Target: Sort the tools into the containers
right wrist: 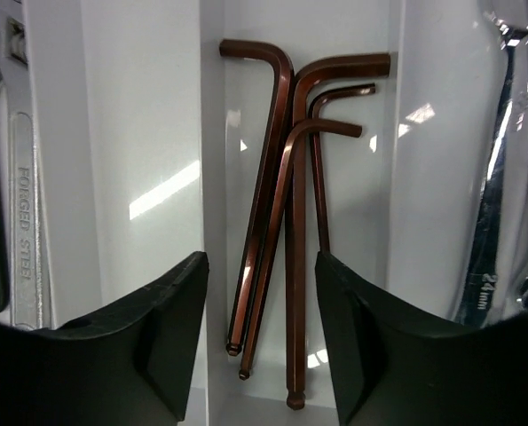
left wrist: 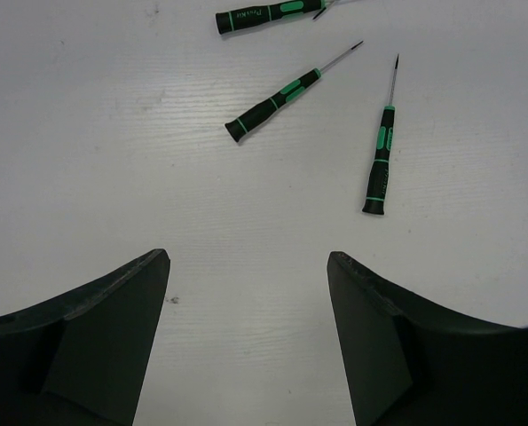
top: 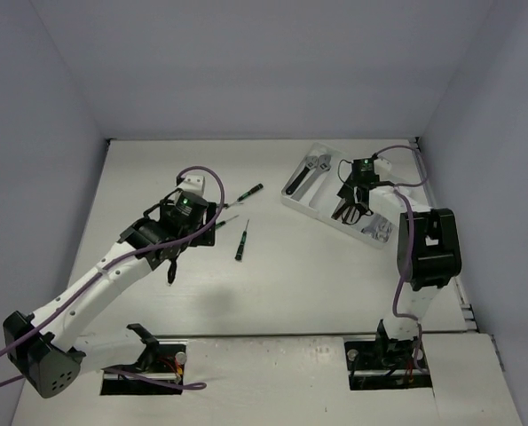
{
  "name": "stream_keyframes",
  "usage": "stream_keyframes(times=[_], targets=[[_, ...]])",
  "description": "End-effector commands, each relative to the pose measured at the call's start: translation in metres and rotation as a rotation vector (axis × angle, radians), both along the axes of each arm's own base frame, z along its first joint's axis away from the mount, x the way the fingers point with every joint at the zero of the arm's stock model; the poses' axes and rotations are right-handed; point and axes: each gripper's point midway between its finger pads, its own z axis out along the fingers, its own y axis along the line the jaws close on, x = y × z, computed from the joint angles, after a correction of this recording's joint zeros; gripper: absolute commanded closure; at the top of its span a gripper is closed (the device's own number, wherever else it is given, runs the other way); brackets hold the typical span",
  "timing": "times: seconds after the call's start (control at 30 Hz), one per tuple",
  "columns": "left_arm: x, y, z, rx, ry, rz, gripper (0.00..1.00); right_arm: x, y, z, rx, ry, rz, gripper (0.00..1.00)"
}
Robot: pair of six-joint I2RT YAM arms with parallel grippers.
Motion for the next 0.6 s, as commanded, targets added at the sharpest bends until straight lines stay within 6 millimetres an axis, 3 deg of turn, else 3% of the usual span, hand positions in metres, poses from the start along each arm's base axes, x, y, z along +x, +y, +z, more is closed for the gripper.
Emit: stream_keyframes(times=[0.0,0.3,0.57], targets=[[0.01,-0.021,0.002,-0.031,0.025,-0.057,0.31,0.014,0.0,0.095,-0.054,-0.224,0.036,0.5],[0.031,-0.084,-0.055,-0.041,0.253,-0.134,0.32,-0.03,0.01,0.137,-0.078,-0.316,0.128,0.49],[0.046,-0.104,-0.115,0.029,0.39,-0.124,0.41,-0.066,0.011,0.133,-0.052,-0.318,0.165,0.48]])
